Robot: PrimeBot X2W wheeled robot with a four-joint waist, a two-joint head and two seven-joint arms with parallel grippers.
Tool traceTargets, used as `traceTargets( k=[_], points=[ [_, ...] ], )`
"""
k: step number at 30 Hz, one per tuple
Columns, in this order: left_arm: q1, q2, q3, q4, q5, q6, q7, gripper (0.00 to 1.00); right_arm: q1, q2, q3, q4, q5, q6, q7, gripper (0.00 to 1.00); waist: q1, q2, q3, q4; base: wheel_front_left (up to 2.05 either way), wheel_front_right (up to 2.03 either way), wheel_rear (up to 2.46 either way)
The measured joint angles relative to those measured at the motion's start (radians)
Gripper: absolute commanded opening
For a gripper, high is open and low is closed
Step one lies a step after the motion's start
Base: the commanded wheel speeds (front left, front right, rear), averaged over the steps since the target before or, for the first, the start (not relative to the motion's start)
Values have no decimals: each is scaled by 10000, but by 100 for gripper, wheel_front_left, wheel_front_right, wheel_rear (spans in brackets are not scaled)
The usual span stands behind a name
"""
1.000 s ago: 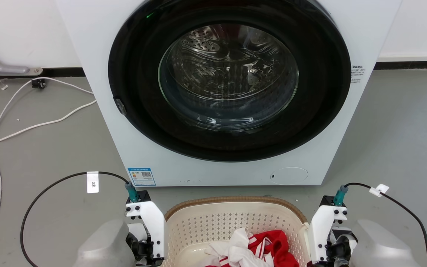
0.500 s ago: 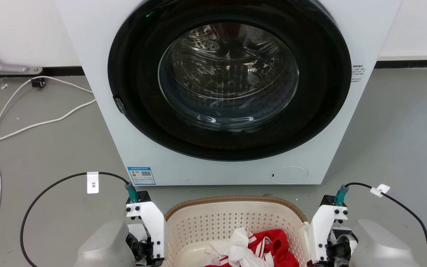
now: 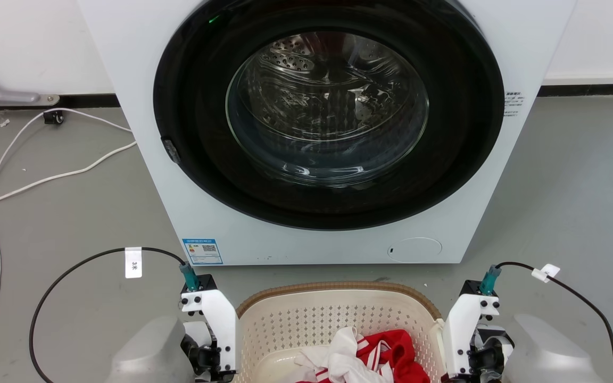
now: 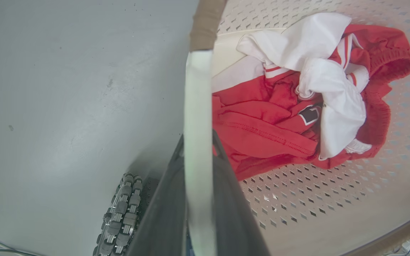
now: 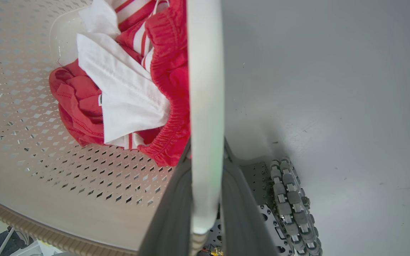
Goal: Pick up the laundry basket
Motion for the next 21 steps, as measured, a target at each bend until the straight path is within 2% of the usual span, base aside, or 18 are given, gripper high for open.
traceTargets(
  k=[21],
  points=[
    [-2, -6, -150, 48, -188, 0, 69, 0, -7, -40, -140, 0, 36, 0, 447, 0, 0, 0, -14, 0, 0, 0, 0]
  ],
)
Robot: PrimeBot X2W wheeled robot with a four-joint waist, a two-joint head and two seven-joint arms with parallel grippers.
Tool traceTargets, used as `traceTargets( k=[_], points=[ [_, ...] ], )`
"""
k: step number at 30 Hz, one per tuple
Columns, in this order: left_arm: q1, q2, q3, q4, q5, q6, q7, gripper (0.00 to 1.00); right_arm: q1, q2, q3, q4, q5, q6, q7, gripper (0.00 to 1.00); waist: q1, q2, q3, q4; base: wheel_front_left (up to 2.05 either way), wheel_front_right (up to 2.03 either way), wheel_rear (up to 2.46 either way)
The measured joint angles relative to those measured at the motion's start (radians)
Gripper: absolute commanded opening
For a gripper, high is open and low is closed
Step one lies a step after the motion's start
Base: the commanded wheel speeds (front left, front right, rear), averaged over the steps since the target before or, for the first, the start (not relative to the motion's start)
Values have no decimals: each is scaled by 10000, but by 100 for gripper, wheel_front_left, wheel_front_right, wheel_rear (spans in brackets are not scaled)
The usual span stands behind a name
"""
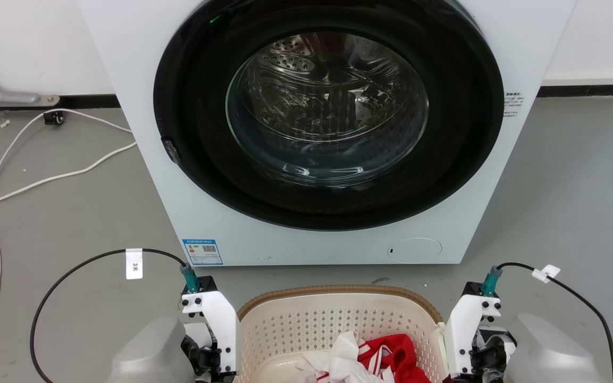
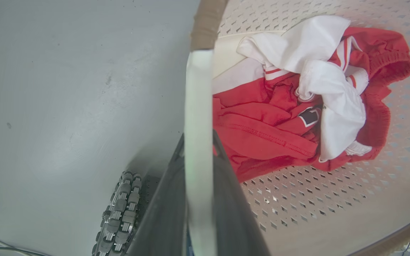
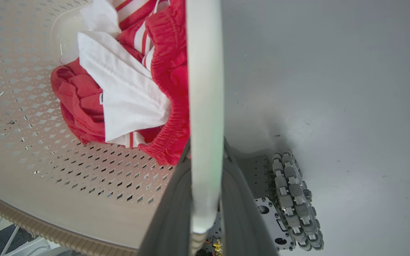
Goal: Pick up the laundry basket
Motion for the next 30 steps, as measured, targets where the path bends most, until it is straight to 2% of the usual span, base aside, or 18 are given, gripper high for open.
traceTargets(
  k=[30],
  points=[
    [0, -21, -221, 33, -272, 0, 46, 0, 20, -13, -326, 0, -244, 0, 27, 0, 0, 0, -42, 62, 0, 0, 0]
  ],
)
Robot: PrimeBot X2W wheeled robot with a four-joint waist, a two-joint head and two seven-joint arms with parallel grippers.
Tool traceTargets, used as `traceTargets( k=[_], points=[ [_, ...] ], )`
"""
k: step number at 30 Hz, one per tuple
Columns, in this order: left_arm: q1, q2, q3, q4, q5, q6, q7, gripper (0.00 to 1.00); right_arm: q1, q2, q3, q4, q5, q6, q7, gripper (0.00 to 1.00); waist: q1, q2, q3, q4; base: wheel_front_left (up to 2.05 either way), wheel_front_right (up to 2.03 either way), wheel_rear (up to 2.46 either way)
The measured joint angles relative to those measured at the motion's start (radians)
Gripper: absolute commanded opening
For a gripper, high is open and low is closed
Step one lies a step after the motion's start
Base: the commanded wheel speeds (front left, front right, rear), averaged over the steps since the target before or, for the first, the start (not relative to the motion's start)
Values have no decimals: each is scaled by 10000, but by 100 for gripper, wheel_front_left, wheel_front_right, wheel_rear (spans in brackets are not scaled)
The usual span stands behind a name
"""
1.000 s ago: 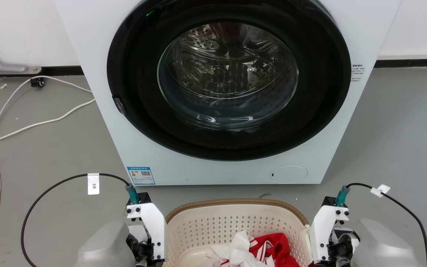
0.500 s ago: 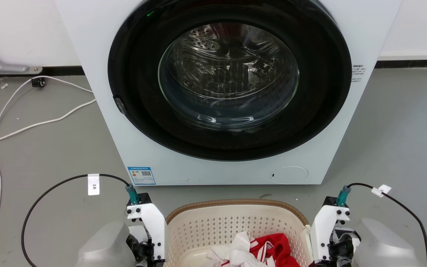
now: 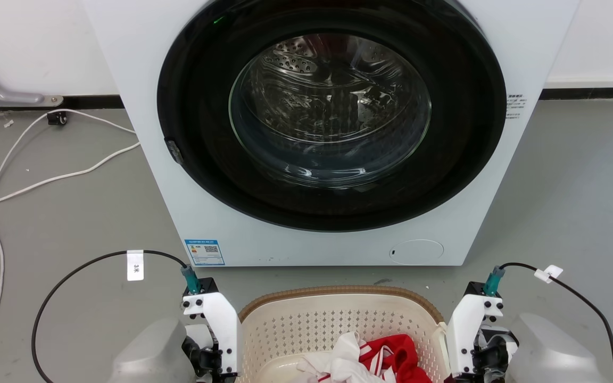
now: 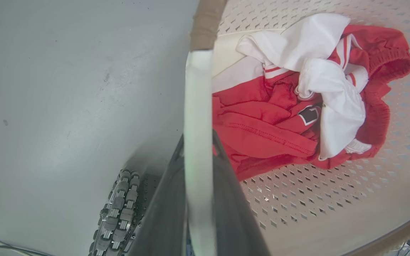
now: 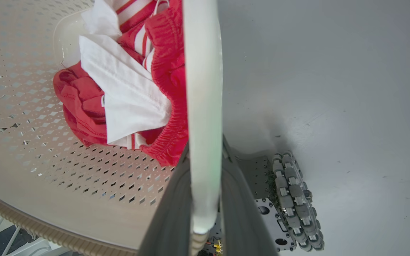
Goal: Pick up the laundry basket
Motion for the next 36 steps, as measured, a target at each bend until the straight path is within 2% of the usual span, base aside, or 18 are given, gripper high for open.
traceTargets(
  k=[36],
  points=[
    [3, 8, -337, 10, -274, 0, -186, 0, 167, 40, -408, 0, -349, 0, -238, 0, 0, 0, -84, 47, 0, 0, 0]
  ],
)
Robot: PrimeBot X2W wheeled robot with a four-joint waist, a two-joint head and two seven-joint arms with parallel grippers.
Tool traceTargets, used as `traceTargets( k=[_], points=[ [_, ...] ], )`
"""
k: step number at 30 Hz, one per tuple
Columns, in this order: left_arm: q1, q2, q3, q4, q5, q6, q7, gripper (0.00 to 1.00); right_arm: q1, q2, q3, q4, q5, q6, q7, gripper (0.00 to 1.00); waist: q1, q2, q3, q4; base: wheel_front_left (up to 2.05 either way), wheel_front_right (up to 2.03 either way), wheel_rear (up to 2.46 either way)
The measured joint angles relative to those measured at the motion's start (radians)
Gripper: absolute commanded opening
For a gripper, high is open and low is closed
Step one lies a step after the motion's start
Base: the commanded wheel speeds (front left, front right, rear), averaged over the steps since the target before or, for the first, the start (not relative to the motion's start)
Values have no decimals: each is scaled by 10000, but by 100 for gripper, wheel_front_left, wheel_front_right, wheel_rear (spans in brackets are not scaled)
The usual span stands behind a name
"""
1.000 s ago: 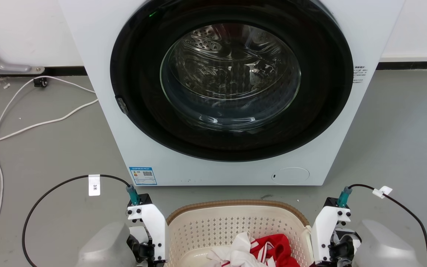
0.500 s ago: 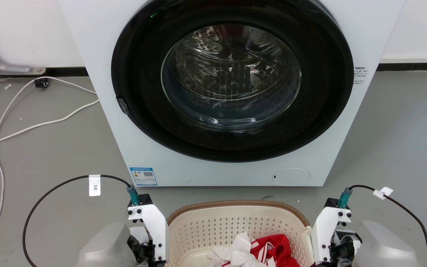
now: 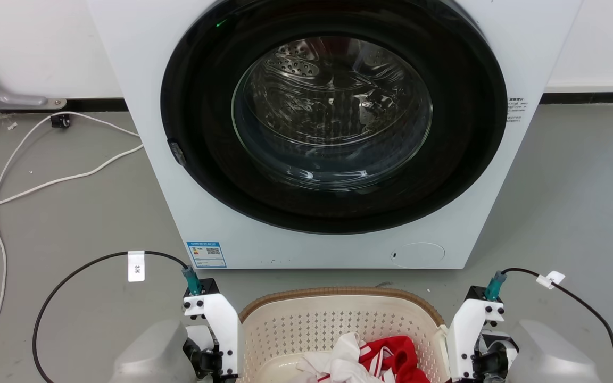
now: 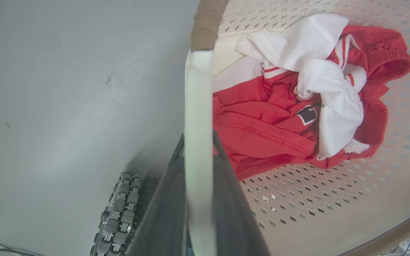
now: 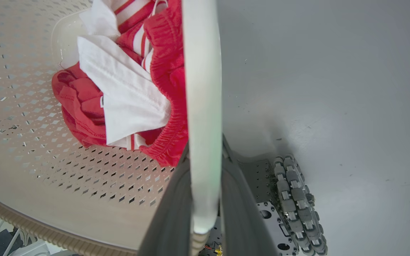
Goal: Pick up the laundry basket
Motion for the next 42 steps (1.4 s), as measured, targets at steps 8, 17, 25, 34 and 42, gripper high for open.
traceTargets(
  k=[8, 17, 25, 34, 42],
  points=[
    [4, 2, -75, 2, -58, 0, -79, 0, 51, 13, -10, 0, -29, 0, -44, 0, 0, 0, -18, 14, 0, 0, 0],
    [6, 6, -134, 4, -115, 0, -117, 0, 50, 17, -12, 0, -71, 0, -127, 0, 0, 0, -4, 9, 0, 0, 0],
    [6, 6, -196, 6, -157, 0, -151, 0, 48, 21, 12, 0, -84, 0, -219, 0, 0, 0, 4, 24, 0, 0, 0],
    [6, 15, -242, 6, -232, 0, -155, 0, 48, 23, 42, 0, -82, 0, -234, 0, 0, 0, 32, 62, 0, 0, 0],
    [6, 15, -295, 4, -305, 0, -180, 0, 48, 23, 71, 0, -82, 0, -295, 0, 0, 0, 43, 75, 0, 0, 0]
  ],
)
